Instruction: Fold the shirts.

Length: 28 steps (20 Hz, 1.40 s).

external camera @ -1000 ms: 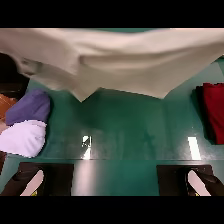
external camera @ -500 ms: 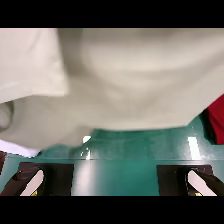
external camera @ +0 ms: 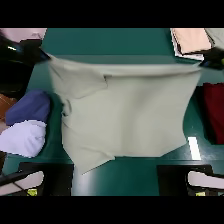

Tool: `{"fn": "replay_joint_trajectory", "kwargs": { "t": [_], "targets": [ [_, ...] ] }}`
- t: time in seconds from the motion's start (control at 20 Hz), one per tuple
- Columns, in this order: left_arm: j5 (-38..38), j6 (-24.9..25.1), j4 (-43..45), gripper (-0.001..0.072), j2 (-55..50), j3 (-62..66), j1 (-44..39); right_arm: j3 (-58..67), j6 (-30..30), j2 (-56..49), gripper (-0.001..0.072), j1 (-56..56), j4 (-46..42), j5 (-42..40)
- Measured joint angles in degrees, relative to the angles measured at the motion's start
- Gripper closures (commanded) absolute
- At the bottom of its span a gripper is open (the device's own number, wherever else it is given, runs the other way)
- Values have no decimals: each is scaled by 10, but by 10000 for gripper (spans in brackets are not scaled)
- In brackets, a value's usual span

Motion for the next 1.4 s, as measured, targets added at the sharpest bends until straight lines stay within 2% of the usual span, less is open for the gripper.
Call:
{"fn": "replay_joint_trajectory", "kwargs": {
  "t": [0.2, 0.45, 0.65, 0.8, 1.0, 1.1, 1.4],
  "targets": [
    [50, 15, 1, 682, -139, 19, -17, 28, -2, -121, 696, 5, 4, -36],
    [100, 17, 2, 682, -205, 79, -17, 127, -8, -197, 696, 8, 7, -44],
    [35, 19, 9, 682, -216, 101, -4, 123, -27, -191, 696, 8, -7, -20],
    [-13, 24, 21, 682, -219, 70, -4, 52, -32, -161, 696, 12, -33, -23],
    [-32, 27, 25, 677, -220, 2, -16, -66, -34, -121, 676, 21, -47, -52],
    [-32, 23, 27, 212, -221, -29, -20, -111, -30, -108, 322, 26, -48, -64],
    [-51, 7, 55, 215, -182, -73, -23, -162, -19, -66, 320, 17, -20, -57]
  ]
}}
